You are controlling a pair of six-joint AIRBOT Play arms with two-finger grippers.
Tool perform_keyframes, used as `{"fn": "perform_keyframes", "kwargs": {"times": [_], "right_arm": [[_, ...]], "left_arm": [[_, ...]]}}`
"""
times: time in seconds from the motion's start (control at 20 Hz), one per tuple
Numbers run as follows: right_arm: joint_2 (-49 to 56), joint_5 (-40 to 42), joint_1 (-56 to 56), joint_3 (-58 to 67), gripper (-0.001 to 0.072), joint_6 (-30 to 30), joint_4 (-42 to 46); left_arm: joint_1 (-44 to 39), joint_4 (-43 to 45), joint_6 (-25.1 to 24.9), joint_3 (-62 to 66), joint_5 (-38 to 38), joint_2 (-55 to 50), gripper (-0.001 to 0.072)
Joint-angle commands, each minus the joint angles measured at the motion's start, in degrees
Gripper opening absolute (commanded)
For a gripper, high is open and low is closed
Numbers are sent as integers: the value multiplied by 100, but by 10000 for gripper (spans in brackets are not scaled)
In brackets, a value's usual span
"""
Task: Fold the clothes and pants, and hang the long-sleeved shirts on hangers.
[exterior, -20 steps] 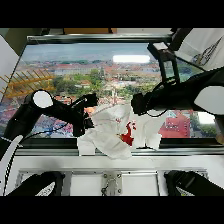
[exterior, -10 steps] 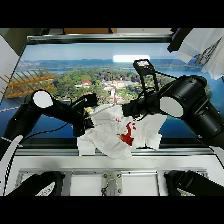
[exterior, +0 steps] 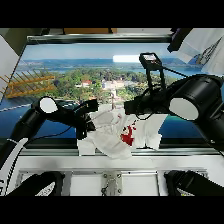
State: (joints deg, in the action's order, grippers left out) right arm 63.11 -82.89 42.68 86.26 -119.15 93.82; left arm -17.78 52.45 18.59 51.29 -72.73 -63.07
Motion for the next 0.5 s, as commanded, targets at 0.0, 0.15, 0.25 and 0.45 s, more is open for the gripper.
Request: {"fn": "perform_keyframes", "kwargs": {"times": [0.0, 0.15, 0.25, 0.45], "right_arm": [[-26, 55, 20, 76, 17, 87, -302], [4, 214, 151, 76, 17, 321, -385], [57, 313, 227, 76, 17, 389, -564], [232, 398, 439, 74, 17, 632, -804]], "left_arm": [[-46, -313, -516, -236, 444, -17, 18], [-162, -313, -514, -236, 348, -175, 18], [-190, -426, -507, -236, 326, -297, 18], [-188, -595, -511, -236, 328, -315, 18]]}}
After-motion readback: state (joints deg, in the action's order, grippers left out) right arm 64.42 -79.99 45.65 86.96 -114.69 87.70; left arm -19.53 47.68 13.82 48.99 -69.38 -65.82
